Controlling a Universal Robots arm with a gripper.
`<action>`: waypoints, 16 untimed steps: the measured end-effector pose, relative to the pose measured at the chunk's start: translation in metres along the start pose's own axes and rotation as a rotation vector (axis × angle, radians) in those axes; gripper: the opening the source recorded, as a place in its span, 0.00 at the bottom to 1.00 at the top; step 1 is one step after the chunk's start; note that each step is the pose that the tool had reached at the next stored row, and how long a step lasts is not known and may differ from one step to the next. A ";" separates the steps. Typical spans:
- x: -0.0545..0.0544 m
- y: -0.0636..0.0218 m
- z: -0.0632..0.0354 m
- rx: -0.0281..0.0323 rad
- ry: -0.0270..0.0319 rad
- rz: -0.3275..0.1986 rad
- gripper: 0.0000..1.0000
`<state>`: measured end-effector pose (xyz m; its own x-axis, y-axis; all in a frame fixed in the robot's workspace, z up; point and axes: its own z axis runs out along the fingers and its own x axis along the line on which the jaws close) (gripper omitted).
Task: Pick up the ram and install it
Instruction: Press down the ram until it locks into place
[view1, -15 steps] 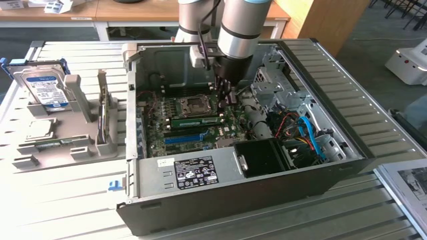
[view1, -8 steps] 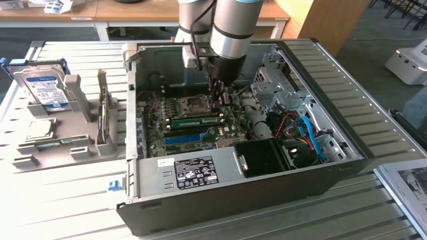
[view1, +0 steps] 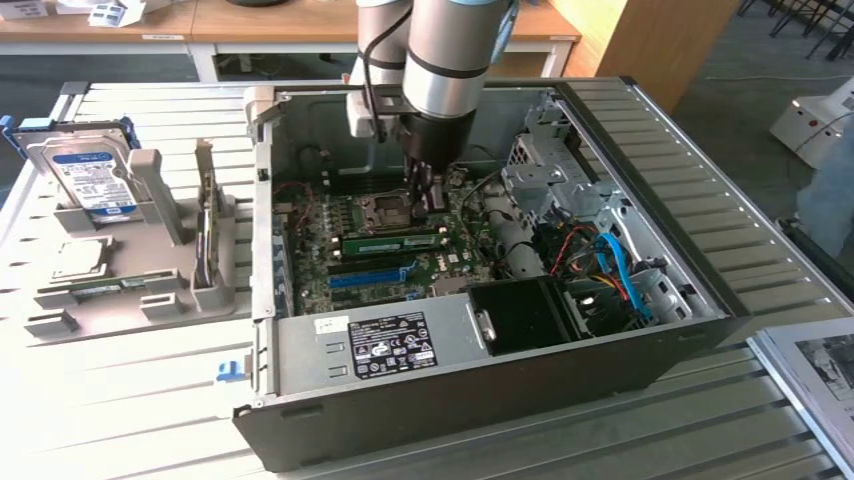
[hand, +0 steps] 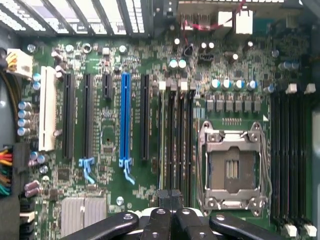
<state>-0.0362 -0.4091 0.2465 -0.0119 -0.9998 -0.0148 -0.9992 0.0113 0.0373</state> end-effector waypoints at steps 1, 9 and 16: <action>0.000 0.0022 0.0001 0.0003 0.0000 0.000 0.10; 0.000 0.0202 0.0008 0.0030 -0.0001 0.000 0.10; 0.000 0.0342 0.0012 0.0051 0.0000 0.000 0.10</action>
<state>-0.0704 -0.4091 0.2465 -0.0119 -0.9998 -0.0148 -0.9994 0.0114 0.0322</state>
